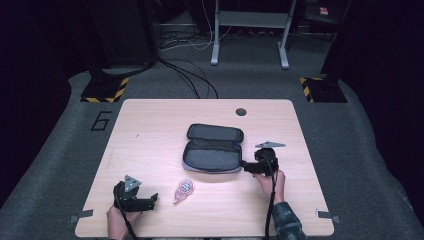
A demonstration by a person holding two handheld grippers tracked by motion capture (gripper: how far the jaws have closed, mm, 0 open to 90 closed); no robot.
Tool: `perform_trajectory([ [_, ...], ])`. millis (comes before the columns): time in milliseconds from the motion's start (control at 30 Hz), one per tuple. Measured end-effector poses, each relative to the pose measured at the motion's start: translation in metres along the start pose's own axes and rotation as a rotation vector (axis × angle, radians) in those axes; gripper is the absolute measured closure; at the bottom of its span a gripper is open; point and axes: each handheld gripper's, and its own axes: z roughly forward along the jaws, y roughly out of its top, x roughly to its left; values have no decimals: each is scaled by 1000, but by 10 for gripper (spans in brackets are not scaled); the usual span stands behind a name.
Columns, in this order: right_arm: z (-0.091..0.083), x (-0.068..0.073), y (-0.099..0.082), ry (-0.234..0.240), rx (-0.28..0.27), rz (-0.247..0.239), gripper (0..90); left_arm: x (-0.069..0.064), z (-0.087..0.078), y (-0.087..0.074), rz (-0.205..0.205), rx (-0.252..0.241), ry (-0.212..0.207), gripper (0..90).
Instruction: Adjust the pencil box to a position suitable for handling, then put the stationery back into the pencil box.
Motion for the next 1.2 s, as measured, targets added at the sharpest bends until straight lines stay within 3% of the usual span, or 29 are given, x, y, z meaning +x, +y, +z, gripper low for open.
perform_trajectory([
  [267,-14,-17,-18,-76,-7,-47,134,0,0,0,0,0,0,3],
  [500,-16,-39,-41,-203,9,-62,23,0,0,0,0,0,1,4],
  [567,-17,-44,-46,-225,15,-46,10,1,0,0,9,2,2,4],
  [667,-19,-53,-54,-271,15,-64,2,1,0,0,10,1,1,4],
  [800,-17,-65,-60,-250,22,-43,0,0,0,0,9,1,0,4],
  [867,-18,-68,-61,-235,25,-5,0,0,0,0,10,1,1,4],
  [1200,-20,-70,-66,-227,-2,0,0,0,1,0,0,-9,2,4],
])
